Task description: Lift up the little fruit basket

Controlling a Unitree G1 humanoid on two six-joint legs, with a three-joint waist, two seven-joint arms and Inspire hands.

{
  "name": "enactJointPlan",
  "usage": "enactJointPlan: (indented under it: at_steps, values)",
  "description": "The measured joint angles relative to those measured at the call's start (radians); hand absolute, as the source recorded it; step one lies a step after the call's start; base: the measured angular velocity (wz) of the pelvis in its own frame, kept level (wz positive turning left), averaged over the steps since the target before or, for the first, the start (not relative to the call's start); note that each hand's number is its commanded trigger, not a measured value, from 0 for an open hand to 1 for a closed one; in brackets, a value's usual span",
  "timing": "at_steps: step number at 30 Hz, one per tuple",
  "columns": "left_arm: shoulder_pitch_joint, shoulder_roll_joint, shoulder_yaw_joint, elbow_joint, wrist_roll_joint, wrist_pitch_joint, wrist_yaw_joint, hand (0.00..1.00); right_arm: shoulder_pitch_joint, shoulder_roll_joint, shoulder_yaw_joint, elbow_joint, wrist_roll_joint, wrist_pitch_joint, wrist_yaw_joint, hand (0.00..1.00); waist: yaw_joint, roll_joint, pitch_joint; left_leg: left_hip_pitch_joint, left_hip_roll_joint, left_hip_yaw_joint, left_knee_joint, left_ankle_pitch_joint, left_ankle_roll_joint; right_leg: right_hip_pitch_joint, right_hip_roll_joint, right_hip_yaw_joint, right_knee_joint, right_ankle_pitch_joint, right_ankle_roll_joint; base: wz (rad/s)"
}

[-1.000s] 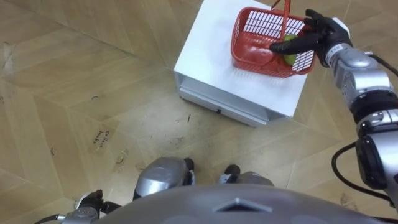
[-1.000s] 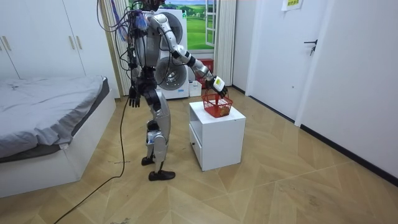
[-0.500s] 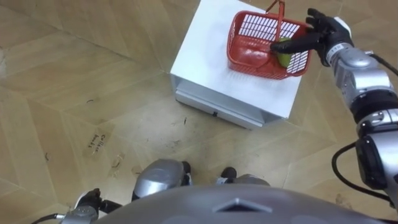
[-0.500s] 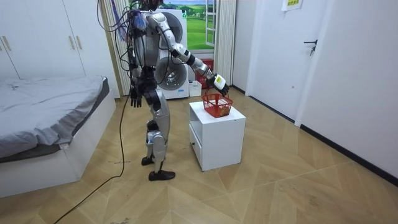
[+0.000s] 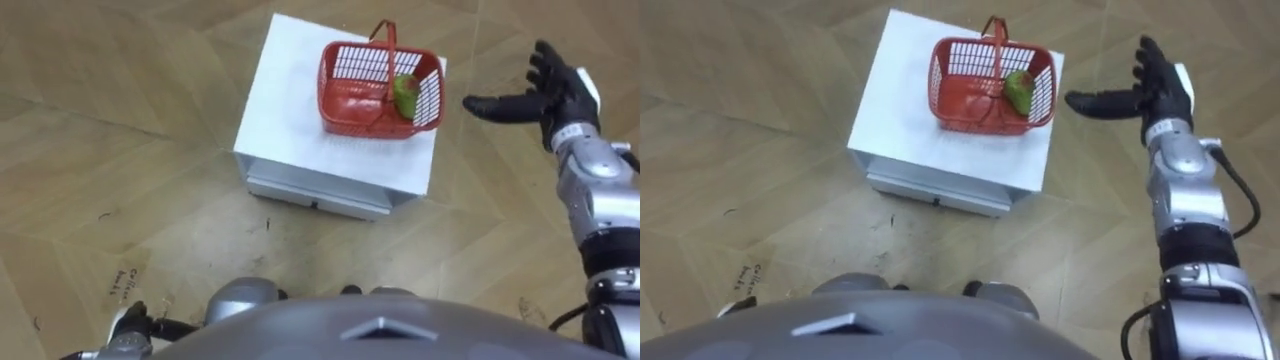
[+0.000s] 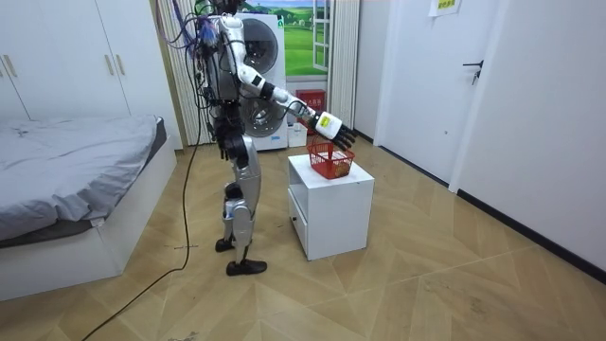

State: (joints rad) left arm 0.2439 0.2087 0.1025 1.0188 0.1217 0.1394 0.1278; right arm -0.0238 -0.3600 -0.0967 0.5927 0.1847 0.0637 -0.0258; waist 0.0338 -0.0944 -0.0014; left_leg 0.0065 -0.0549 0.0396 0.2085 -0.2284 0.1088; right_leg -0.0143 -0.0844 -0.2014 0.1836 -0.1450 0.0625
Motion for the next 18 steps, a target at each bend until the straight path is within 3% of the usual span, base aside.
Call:
enactJointPlan:
  at_steps: [5,7,11,16,18]
  values:
    - [0.000,-0.001,0.003,-0.023,-0.001,-0.016,0.022,0.00,0.089,0.005,-0.020,0.040,-0.007,0.001,-0.008,0.00,-0.033,0.011,0.0048,0.040,0.009,0.044,-0.026,0.000,-0.001,0.009,0.013,0.044,0.001,0.002,-0.003,-0.29]
    - [-0.003,-0.003,0.017,-0.026,0.000,-0.021,0.024,0.00,0.110,0.024,-0.036,0.112,-0.041,-0.021,-0.010,0.00,-0.042,0.020,0.0049,0.050,0.012,0.048,-0.030,-0.002,-0.004,0.014,0.017,0.053,-0.001,0.002,-0.003,-0.09]
    - [-0.001,-0.017,0.020,-0.004,0.000,-0.035,0.032,0.00,0.184,0.082,-0.046,0.269,-0.054,-0.019,-0.008,0.00,-0.054,0.037,-0.0041,0.077,0.014,0.043,-0.049,-0.005,-0.006,0.038,0.022,0.050,-0.008,0.002,-0.003,0.00]
    - [-0.006,-0.045,0.020,0.000,0.039,-0.036,0.032,0.00,0.193,0.158,-0.045,0.485,-0.074,-0.019,0.015,0.00,-0.056,0.053,-0.0021,0.082,0.014,0.041,-0.049,-0.005,-0.007,0.042,0.023,0.053,-0.010,0.003,-0.004,0.00]
    - [-0.009,-0.052,0.020,0.020,0.045,-0.036,0.032,0.00,0.193,0.183,-0.044,0.554,-0.069,-0.019,0.030,0.00,-0.056,0.057,0.0030,0.093,0.015,0.041,-0.058,-0.006,-0.008,0.052,0.027,0.057,-0.013,0.003,-0.005,-0.02]
